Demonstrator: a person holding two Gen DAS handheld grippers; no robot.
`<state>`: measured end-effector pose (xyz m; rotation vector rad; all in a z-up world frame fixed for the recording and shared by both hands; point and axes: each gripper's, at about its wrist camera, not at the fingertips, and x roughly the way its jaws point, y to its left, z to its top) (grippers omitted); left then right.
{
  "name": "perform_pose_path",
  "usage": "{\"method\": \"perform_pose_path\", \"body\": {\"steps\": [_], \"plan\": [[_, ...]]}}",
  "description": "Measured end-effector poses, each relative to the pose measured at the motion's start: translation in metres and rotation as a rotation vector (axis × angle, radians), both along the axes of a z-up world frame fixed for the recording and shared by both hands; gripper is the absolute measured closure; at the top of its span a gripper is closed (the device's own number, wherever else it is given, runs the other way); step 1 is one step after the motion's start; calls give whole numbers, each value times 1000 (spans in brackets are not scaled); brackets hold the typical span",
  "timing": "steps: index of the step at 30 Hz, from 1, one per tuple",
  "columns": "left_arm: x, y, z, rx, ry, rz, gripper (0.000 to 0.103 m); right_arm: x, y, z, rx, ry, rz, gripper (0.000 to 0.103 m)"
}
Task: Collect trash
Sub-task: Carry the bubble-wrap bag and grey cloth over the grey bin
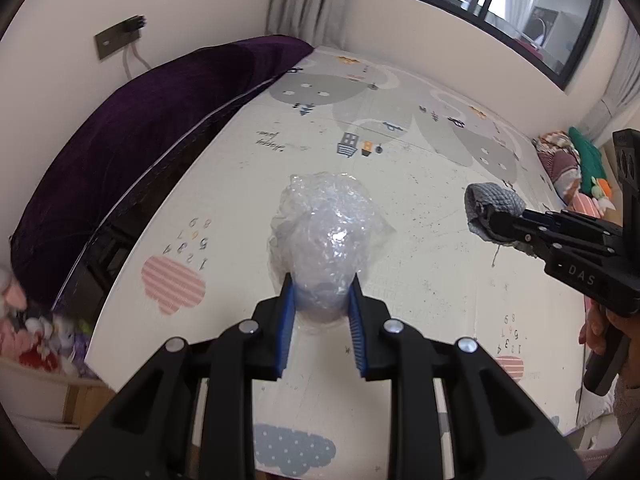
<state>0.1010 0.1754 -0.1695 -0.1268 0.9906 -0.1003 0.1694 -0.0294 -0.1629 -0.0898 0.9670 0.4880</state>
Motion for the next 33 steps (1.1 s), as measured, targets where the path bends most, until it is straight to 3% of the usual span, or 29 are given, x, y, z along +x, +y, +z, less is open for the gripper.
{"method": "perform_pose_path", "body": {"steps": [7,17,23,26,33], "plan": [[-119,37,19,8,-25,281,78,-65,60,25,16,-21,292,83],[-297,122,30,38,-37,667,78,-189,217,46,12,15,718,83],[-414,158,15,47,1,908,78,-300,318,37,11,45,1016,83],[-467,169,4,16,14,1051,78,-350,353,34,12,58,1152,83],[-547,166,-13,-26,28,1300,78,-443,410,23,-25,66,1417,82]]}}
